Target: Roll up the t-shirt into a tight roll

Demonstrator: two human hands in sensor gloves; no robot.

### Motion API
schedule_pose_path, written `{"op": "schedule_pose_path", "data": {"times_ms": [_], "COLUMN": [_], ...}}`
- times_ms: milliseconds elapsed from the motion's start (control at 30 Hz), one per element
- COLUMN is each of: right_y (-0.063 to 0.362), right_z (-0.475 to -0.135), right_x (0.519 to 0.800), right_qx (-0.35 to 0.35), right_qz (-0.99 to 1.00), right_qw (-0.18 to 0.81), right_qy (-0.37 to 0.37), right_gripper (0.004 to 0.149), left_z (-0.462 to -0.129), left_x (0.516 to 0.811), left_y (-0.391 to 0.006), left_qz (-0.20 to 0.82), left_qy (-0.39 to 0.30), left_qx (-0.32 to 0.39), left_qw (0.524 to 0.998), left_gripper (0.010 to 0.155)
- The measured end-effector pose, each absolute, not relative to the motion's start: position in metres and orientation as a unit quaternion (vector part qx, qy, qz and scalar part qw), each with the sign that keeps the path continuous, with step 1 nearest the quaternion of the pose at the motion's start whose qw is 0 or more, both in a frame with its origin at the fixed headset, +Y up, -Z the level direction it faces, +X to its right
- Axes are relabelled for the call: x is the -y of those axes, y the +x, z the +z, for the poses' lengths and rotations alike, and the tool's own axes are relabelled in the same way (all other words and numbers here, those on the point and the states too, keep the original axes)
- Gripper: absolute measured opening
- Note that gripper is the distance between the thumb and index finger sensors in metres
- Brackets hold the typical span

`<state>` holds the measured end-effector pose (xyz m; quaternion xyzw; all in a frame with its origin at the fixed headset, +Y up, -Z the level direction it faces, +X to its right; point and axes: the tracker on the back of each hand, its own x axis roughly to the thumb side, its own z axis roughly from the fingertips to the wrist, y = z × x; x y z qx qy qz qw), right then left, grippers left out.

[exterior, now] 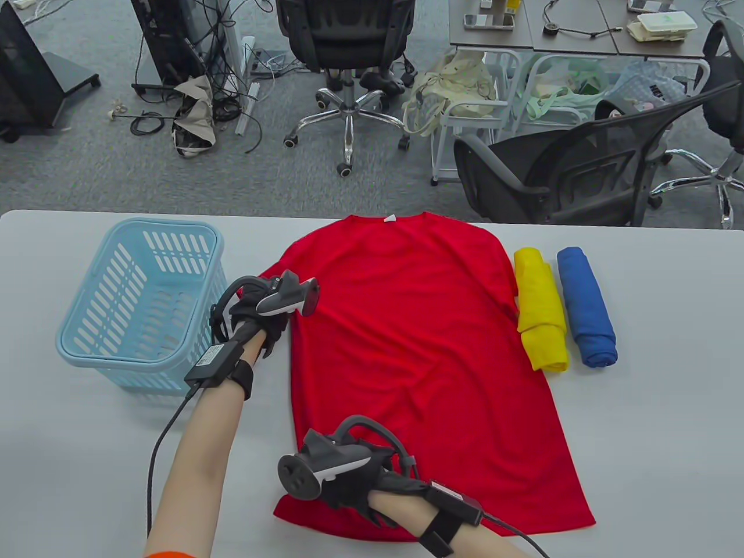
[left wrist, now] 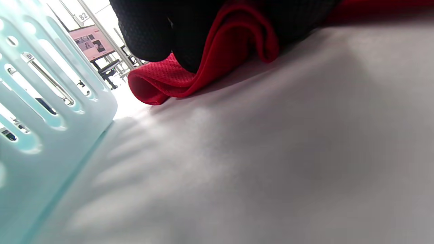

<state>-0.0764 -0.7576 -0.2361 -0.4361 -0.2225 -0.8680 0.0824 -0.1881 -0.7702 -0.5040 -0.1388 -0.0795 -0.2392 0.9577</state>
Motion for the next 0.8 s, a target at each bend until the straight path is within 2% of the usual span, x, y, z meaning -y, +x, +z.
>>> {"op": "schedule_pose_path", "data": {"times_ms": [100,167,467,567,667,800], "right_y": [-0.070,-0.065,-0.047,-0.047,-0.058,-0.071], "right_z": [-0.241,-0.245,-0.253,-0.254,-0.255,-0.249], "right_x": [0.747,0.735,0.690,0.673,0.655,0.634], "right_qx": [0.225,0.214,0.193,0.178,0.157,0.123], "right_qz": [-0.875,-0.878,-0.876,-0.871,-0.858,-0.850], "right_qw": [0.024,0.005,-0.098,-0.128,-0.176,-0.184], "right_qy": [-0.429,-0.427,-0.431,-0.440,-0.456,-0.478], "right_gripper": [0.038,0.038,0.038,0.038,0.037,0.037], "left_z": [-0.506,-0.507,-0.510,-0.510,-0.512,-0.511], "left_x": [0.770,0.761,0.694,0.670,0.652,0.640], "left_y": [-0.185,-0.185,-0.168,-0.164,-0.166,-0.169], "left_qz": [-0.271,-0.266,-0.080,-0.137,-0.290,-0.263], "left_qy": [-0.125,-0.085,-0.033,0.003,0.044,0.040], "left_qx": [0.057,0.046,0.014,0.006,-0.005,-0.012], "left_qw": [0.953,0.959,0.996,0.991,0.956,0.964], "left_gripper": [0.043,0.044,0.043,0.043,0.043,0.043]}}
